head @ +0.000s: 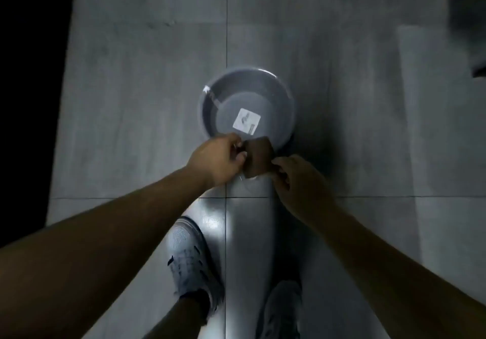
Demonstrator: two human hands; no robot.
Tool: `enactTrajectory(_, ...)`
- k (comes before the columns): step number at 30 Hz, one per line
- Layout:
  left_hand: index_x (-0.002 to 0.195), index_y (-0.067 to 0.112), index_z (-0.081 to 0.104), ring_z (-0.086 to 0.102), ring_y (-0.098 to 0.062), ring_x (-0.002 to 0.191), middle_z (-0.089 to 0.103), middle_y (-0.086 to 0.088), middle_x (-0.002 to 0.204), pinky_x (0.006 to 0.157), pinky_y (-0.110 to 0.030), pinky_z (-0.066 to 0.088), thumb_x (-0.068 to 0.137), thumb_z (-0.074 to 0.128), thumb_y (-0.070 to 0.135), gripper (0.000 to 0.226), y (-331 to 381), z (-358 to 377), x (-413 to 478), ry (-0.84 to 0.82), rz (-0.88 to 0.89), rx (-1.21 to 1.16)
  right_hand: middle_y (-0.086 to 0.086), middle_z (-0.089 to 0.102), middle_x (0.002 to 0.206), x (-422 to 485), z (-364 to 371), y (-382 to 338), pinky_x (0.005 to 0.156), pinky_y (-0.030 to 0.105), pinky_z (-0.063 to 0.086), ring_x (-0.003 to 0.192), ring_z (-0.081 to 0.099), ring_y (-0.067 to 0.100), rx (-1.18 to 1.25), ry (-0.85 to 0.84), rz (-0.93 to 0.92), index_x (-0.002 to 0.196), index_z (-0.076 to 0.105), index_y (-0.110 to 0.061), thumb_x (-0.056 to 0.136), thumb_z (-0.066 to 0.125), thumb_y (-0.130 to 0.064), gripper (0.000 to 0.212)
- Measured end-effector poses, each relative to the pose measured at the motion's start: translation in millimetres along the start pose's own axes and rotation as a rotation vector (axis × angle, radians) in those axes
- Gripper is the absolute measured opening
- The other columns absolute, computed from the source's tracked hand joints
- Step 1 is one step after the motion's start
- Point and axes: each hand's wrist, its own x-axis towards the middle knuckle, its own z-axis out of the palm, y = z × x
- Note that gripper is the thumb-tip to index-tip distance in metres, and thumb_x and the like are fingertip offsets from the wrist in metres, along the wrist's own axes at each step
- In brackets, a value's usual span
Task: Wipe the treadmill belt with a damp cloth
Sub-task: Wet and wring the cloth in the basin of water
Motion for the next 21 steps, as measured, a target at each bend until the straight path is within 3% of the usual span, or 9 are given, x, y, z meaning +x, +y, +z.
enactTrajectory(4, 0.122, 0.020, 0.062, 0.058, -0.024, 0.107, 0.059, -0.006, 0.121, 0.093, -0.040, 0.050, 0.097, 0.062, 0.036, 0.030, -23.5, 31.8, 45.7, -0.007, 0.099, 0.073, 0.011, 0.059, 0.110, 20.9, 53.9, 23.6, 0.077, 0.036, 0.050, 0.095, 0.059, 0.026, -0.074, 0.048, 0.129, 0.128, 0.059, -0.014, 0.093, 0.063, -0.032, 0.040)
enactTrajectory(7, 0.122, 0.021, 0.060, 0.059, -0.025, 0.103, 0.062, -0.004, 0.116, 0.090, -0.039, 0.051, 0.095, 0.065, 0.043, 0.035, -30.9, 45.2, 77.9, -0.065, 0.126, 0.055, 0.011, 0.055, 0.116, 31.1, 79.3, 36.4, 0.080, 0.038, 0.048, 0.102, 0.054, 0.028, -0.043, 0.116, 0.222, 0.133, 0.052, -0.017, 0.090, 0.064, -0.040, 0.050)
enactTrajectory(9, 0.118, 0.023, 0.060, 0.060, -0.022, 0.098, 0.065, 0.000, 0.108, 0.085, -0.033, 0.050, 0.094, 0.066, 0.045, 0.033, -29.9, 48.4, 93.3, -0.131, 0.112, 0.006, 0.006, 0.053, 0.123, 37.1, 86.7, 37.6, 0.084, 0.036, 0.049, 0.109, 0.052, 0.022, 0.108, 0.120, 0.280, 0.134, 0.047, -0.020, 0.090, 0.065, -0.040, 0.052)
enactTrajectory(12, 0.109, 0.016, 0.064, 0.060, -0.014, 0.086, 0.067, -0.001, 0.098, 0.074, -0.022, 0.048, 0.092, 0.073, 0.034, 0.026, -25.4, 54.6, 104.2, -0.176, 0.059, -0.183, -0.002, 0.058, 0.118, 45.3, 93.6, 33.5, 0.083, 0.034, 0.051, 0.105, 0.057, 0.015, 0.440, 0.168, 0.328, 0.125, 0.045, -0.025, 0.090, 0.067, -0.031, 0.042)
enactTrajectory(14, 0.105, 0.010, 0.065, 0.058, -0.012, 0.078, 0.065, -0.002, 0.090, 0.073, -0.024, 0.050, 0.089, 0.078, 0.024, 0.025, -24.9, 56.6, 106.0, -0.159, 0.017, -0.357, -0.004, 0.060, 0.108, 47.9, 92.8, 29.5, 0.080, 0.035, 0.052, 0.097, 0.061, 0.015, 0.589, 0.207, 0.338, 0.116, 0.043, -0.029, 0.089, 0.068, -0.020, 0.038)
enactTrajectory(18, 0.109, 0.008, 0.060, 0.060, -0.015, 0.072, 0.064, -0.007, 0.086, 0.060, -0.027, 0.052, 0.088, 0.079, 0.013, 0.029, -24.6, 49.2, 106.3, -0.116, -0.059, -0.666, -0.009, 0.059, 0.108, 55.8, 77.4, 25.4, 0.083, 0.032, 0.055, 0.100, 0.061, 0.008, 0.730, 0.206, 0.266, 0.108, 0.046, -0.039, 0.088, 0.066, -0.010, 0.041)
enactTrajectory(21, 0.118, 0.001, 0.056, 0.062, -0.022, 0.076, 0.062, -0.013, 0.088, 0.064, -0.030, 0.054, 0.091, 0.076, 0.010, 0.035, -20.6, 36.5, 109.5, -0.045, -0.118, -0.929, -0.001, 0.058, 0.119, 80.4, 53.7, 28.7, 0.092, 0.026, 0.050, 0.109, 0.058, 0.011, 0.712, 0.249, 0.129, 0.120, 0.052, -0.033, 0.086, 0.061, -0.019, 0.038)
